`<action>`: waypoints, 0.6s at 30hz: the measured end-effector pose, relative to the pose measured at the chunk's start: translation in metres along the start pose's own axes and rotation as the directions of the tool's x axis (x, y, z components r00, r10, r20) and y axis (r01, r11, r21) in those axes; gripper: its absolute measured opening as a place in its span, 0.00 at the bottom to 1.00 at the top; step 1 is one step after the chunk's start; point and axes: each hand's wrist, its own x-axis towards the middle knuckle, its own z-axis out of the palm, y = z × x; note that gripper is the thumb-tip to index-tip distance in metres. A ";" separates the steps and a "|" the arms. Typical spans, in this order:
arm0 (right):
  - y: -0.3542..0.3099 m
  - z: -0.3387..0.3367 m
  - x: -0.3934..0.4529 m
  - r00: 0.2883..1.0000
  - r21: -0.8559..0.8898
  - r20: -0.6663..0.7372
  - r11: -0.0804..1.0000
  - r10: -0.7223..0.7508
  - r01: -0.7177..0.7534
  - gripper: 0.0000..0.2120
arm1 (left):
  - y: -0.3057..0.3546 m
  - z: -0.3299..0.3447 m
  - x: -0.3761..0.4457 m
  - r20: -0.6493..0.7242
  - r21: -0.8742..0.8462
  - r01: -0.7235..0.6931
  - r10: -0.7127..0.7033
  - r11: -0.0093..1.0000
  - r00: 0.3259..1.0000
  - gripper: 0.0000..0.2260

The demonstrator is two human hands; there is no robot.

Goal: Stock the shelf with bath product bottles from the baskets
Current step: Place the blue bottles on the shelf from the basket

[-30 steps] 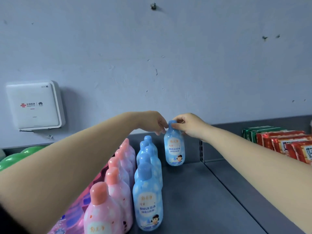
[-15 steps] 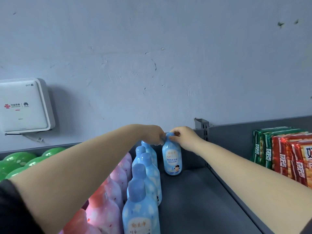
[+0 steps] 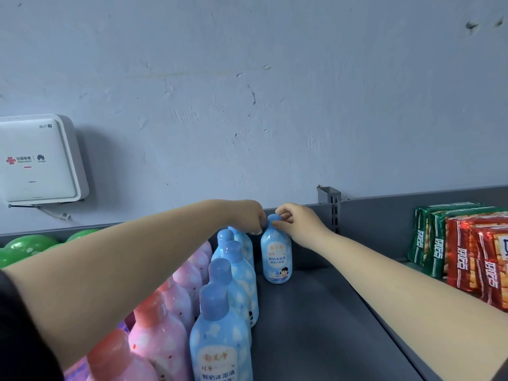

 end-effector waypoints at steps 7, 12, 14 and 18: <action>-0.017 -0.023 -0.011 0.994 -0.197 -0.063 0.977 -0.091 0.077 0.15 | 0.018 -0.036 -0.031 -0.094 -0.097 0.036 -0.046 0.995 0.994 0.09; -0.038 -0.045 -0.037 0.991 -0.229 -0.090 0.970 -0.100 0.077 0.11 | 0.023 -0.054 -0.074 -0.236 -0.096 -0.020 -0.004 0.995 0.972 0.11; -0.050 -0.054 -0.053 0.985 -0.261 -0.118 0.961 -0.123 0.089 0.08 | 0.025 -0.058 -0.093 -0.323 -0.079 -0.051 0.023 0.996 0.946 0.11; -0.080 -0.073 -0.099 0.964 -0.540 -0.124 0.831 -0.235 0.133 0.09 | 0.043 -0.050 -0.135 -0.477 0.003 -0.126 0.112 0.992 0.872 0.09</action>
